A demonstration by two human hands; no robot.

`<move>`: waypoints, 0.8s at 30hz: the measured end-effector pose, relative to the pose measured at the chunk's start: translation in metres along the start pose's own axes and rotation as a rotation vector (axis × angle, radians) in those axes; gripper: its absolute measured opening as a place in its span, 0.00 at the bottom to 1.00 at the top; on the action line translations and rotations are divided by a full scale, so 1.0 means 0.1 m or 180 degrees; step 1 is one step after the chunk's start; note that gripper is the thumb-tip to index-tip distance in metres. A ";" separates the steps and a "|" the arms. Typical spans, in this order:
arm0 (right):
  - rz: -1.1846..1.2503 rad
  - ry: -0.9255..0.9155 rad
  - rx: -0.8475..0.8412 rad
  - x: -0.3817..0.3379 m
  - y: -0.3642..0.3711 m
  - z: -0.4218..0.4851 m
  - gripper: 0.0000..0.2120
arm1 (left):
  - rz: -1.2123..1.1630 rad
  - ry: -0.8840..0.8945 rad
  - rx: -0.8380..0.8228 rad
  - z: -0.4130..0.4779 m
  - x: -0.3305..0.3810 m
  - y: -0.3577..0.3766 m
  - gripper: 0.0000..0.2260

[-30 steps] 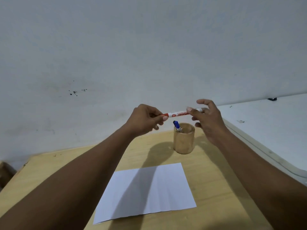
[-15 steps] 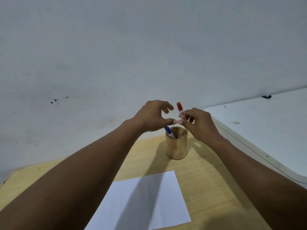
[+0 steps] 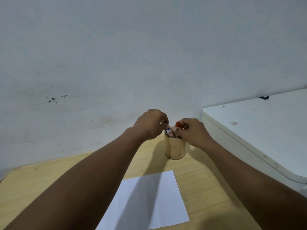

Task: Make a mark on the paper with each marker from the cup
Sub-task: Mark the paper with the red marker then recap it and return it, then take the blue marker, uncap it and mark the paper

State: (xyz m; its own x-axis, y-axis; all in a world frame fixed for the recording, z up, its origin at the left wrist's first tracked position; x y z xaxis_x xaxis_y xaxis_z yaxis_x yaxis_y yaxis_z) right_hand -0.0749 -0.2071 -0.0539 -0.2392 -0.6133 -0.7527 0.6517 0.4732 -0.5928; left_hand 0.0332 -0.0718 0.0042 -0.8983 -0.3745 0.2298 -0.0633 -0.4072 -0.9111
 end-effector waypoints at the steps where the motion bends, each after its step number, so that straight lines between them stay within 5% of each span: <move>1: 0.0030 -0.0014 0.0043 -0.04 -0.02 -0.01 0.12 | -0.0122 -0.0059 0.0104 -0.01 -0.03 -0.08 0.07; 6: 0.0244 -0.0444 0.0489 -0.46 -0.11 -0.10 0.17 | -0.0779 -0.0520 0.0559 -0.25 -0.28 -0.62 0.07; 9: 0.0341 -0.0595 -0.0026 -0.81 0.08 -0.18 0.19 | -0.1446 -0.0878 0.0720 -0.56 -0.51 -0.92 0.08; 14: 0.0811 -0.0804 -0.0984 -1.44 0.42 -0.46 0.09 | -0.2093 -0.1304 0.0886 -1.33 -0.91 -1.14 0.11; 20: 0.2923 0.0519 -0.2075 -1.70 1.03 -0.93 0.11 | -0.2577 -0.1863 0.0886 -2.17 -1.26 -0.78 0.17; 24: 0.3061 0.1081 -0.2206 -1.65 1.61 -1.29 0.10 | -0.2641 -0.1867 0.0796 -2.44 -1.29 -0.54 0.19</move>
State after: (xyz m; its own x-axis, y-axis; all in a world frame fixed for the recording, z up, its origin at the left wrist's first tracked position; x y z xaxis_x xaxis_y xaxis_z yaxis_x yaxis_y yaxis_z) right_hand -0.0235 0.0521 -0.0623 -0.1157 0.3162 -0.9416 0.1716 0.9401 0.2946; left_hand 0.0462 0.2017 -0.0594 -0.2578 -0.2170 0.9415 -0.4115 -0.8570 -0.3102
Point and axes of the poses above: each hand's wrist, its own z-axis towards the middle knuckle, its own y-axis out of the palm, x = y × z, the point moved 4 cm from there along z, towards the middle knuckle, and after that the axes turned 2 degrees about x, right-handed, at the moved point
